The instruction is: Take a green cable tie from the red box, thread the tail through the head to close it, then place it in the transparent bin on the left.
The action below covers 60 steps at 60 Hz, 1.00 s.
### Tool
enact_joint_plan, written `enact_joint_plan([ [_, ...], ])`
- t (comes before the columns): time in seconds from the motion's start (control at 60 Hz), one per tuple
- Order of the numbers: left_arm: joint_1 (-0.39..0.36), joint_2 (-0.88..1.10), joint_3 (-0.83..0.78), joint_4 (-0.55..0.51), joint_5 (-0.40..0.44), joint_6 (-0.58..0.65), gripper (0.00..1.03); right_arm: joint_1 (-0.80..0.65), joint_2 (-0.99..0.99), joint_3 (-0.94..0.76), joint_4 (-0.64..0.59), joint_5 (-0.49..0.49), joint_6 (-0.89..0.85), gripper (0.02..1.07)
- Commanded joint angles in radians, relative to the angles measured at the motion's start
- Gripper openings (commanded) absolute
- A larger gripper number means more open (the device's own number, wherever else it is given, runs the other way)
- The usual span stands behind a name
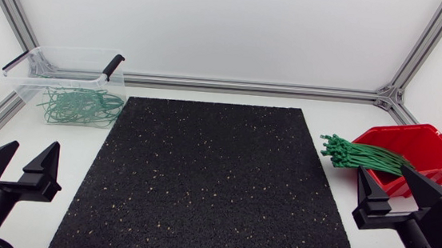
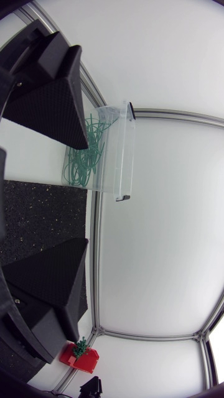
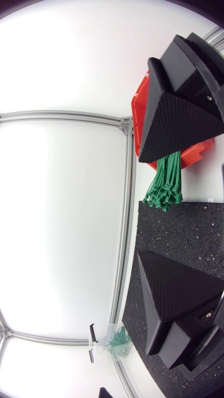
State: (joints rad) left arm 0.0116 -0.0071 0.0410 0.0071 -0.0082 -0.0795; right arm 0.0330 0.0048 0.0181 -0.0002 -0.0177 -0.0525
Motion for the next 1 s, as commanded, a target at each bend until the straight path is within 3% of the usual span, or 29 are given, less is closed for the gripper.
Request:
enact_joint_plan([
  [0.0, 0.005, -0.007, -0.039, -0.018, -0.006, -0.020, 0.99, 0.008, -0.011, -0.018, -0.006, 0.005, -0.001, 1.04],
  [0.533, 0.007, -0.007, -0.039, -0.018, -0.006, -0.020, 0.99, 0.011, -0.011, -0.006, -0.003, 0.010, -0.001, 1.04],
  [0.983, 0.010, -0.007, -0.039, -0.016, -0.006, -0.020, 0.99, 0.008, 0.084, 0.304, -0.181, 0.018, 0.000, 1.04],
])
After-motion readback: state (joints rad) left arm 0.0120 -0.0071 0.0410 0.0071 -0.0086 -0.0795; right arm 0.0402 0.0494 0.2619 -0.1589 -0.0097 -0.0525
